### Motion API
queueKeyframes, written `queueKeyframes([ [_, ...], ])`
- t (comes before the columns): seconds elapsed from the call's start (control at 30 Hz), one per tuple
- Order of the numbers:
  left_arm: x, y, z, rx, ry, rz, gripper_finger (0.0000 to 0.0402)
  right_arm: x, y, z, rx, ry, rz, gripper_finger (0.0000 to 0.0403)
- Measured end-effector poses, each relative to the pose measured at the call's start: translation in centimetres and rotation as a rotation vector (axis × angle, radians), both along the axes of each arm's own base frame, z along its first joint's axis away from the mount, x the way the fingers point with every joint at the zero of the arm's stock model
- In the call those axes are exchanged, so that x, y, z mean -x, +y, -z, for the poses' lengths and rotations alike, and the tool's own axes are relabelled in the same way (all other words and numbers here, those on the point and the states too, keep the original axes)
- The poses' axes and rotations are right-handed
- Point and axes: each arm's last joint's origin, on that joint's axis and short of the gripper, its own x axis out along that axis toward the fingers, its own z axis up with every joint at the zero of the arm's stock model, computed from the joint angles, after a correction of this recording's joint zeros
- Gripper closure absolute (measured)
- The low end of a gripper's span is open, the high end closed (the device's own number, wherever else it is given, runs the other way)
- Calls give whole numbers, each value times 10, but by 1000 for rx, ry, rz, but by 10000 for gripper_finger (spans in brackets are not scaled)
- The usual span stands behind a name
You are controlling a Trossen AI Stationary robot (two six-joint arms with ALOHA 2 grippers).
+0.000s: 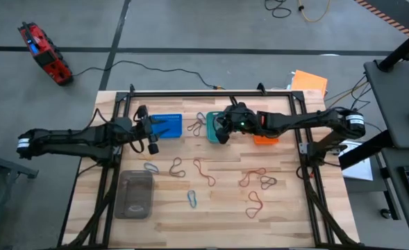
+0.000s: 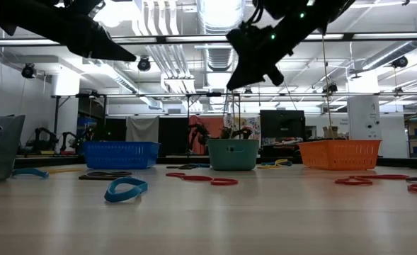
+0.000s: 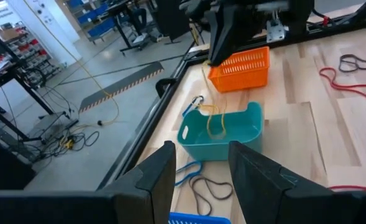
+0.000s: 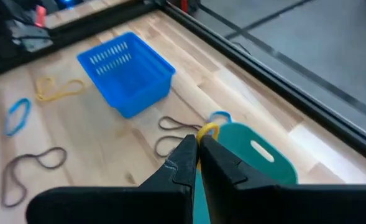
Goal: Sort rubber bands into baskets
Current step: Put the bottom right yellow rubber band into the green bin
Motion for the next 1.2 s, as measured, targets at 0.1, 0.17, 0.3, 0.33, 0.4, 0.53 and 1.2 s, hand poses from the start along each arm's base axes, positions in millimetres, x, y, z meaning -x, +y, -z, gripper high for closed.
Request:
queueKeyframes([
  [0.1, -2, 0, 0, -3, 1, 1, 269, -3, -5, 9, -18, 20, 20, 391],
  [0.17, -3, 0, 1, -5, 2, 1, 269, -5, -7, 14, -27, 33, 30, 391],
  [0.3, -5, 1, 2, -6, 7, -1, 269, -9, -9, 26, -40, 65, 41, 391],
  [0.33, -6, 1, 3, -6, 9, -2, 269, -10, -10, 29, -47, 70, 45, 391],
  [0.4, -7, 2, 4, -5, 15, -2, 269, -12, -11, 34, -55, 79, 51, 391],
  [0.53, -10, 2, 6, -3, 24, -2, 269, -17, -13, 46, -59, 98, 56, 391],
  [1.2, -26, 2, 14, 24, 48, 56, 269, -20, -35, 75, -209, 117, 111, 390],
])
